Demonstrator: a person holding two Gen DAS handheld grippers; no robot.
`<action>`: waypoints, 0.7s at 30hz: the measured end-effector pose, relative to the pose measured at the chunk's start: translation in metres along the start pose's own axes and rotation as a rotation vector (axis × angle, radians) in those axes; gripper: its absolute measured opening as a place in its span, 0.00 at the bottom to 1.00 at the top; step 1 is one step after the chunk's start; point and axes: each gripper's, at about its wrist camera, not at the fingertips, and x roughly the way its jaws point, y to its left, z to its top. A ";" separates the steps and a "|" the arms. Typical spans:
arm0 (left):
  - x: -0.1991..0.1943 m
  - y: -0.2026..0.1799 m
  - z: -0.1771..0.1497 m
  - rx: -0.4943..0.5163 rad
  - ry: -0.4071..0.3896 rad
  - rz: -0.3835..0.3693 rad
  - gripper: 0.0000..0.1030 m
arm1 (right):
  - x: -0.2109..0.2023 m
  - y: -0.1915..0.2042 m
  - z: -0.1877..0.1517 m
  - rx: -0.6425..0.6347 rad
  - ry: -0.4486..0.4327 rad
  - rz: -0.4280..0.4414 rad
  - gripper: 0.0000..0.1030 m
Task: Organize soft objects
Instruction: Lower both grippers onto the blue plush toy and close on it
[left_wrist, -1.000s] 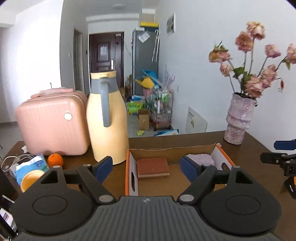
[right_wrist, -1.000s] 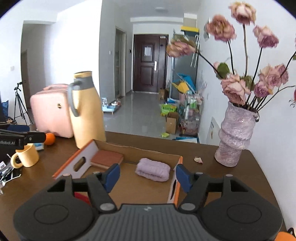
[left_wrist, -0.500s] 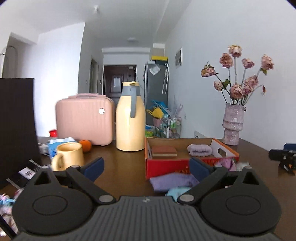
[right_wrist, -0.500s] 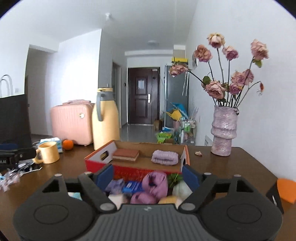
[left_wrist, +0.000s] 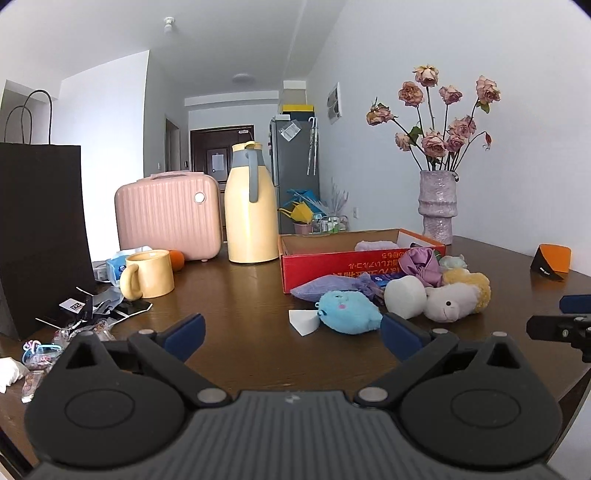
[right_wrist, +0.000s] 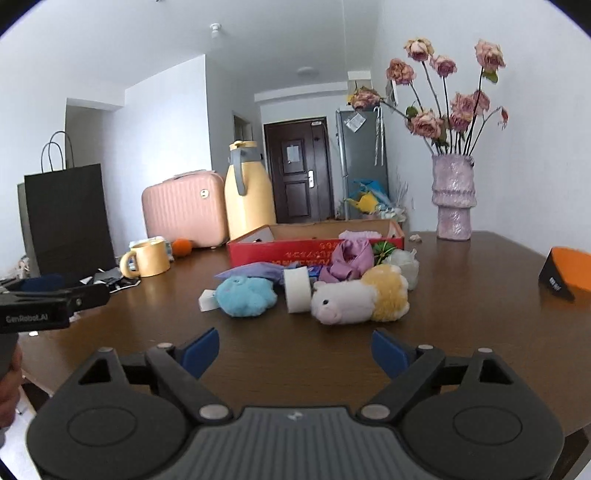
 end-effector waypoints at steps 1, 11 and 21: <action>0.001 0.000 0.001 -0.001 0.000 0.000 1.00 | 0.001 0.000 0.002 -0.008 -0.002 -0.011 0.87; 0.044 0.007 0.009 -0.024 0.049 0.003 1.00 | 0.035 0.002 0.015 0.005 0.034 0.028 0.82; 0.143 0.012 0.022 -0.059 0.178 -0.086 0.69 | 0.150 0.019 0.033 0.053 0.219 0.143 0.59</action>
